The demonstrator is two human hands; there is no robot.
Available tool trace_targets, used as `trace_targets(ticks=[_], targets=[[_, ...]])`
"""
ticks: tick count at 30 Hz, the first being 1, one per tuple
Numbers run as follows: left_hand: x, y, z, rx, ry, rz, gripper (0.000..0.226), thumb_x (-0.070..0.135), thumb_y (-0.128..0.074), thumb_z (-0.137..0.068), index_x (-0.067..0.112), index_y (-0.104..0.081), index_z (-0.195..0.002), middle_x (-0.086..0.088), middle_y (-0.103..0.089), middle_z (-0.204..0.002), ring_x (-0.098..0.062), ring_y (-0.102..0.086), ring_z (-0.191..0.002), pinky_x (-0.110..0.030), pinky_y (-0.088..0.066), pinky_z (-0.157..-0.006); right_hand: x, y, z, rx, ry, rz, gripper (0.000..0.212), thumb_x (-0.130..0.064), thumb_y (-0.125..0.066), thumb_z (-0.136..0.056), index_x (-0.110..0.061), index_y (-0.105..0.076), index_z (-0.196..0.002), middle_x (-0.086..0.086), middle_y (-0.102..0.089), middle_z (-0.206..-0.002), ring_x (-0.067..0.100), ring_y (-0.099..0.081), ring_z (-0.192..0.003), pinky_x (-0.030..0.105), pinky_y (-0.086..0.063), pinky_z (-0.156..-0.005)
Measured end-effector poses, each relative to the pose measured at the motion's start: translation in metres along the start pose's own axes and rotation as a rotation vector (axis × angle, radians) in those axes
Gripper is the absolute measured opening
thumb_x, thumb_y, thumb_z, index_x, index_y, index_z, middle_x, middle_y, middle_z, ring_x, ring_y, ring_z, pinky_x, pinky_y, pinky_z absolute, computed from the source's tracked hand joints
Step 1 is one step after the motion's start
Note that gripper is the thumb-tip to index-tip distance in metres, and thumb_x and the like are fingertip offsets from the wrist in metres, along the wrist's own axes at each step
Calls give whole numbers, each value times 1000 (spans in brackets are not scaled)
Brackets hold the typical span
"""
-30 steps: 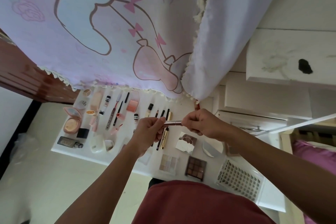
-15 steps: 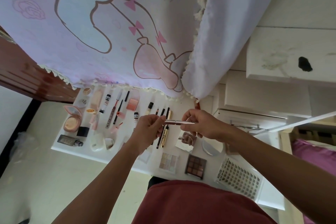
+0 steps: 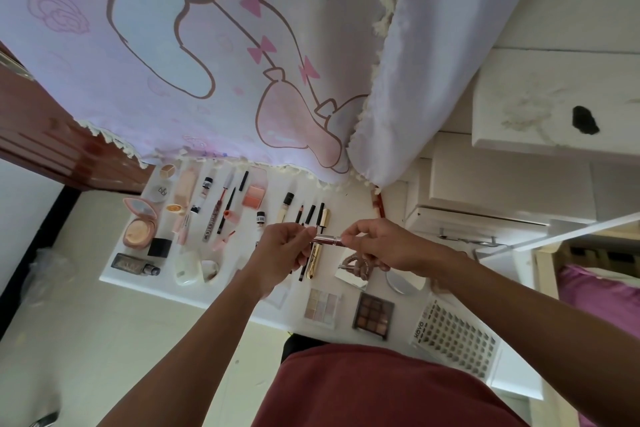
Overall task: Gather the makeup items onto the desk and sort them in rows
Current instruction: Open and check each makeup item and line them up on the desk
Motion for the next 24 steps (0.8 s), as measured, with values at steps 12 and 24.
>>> trace_targets(ticks=[12, 24], targets=[[2, 0, -2, -16, 4, -1, 32, 20, -58, -96, 3, -63, -69, -4, -58, -57, -12, -50, -52, -23, -40, -50, 4, -1, -2, 20, 0, -23, 25, -33, -56, -99, -12, -66, -107, 5, -52, -65, 11, -46, -55, 18, -38, -45], [6, -1, -8, -27, -18, -18, 27, 17, -59, -96, 7, -66, -71, -5, -61, -61, -12, -52, -52, -23, -41, -49, 2, 2, -1, 42, 14, -16, 21, -33, -60, -97, -13, -66, -102, 7, -58, -69, 11, -50, -56, 18, -39, -47]])
Point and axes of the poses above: each hand's wrist, its own z-axis away from the middle knuckle, its own y-axis out of the back of the hand, x = y × z, the point moved 1 cm from there along -z, towards the middle knuckle
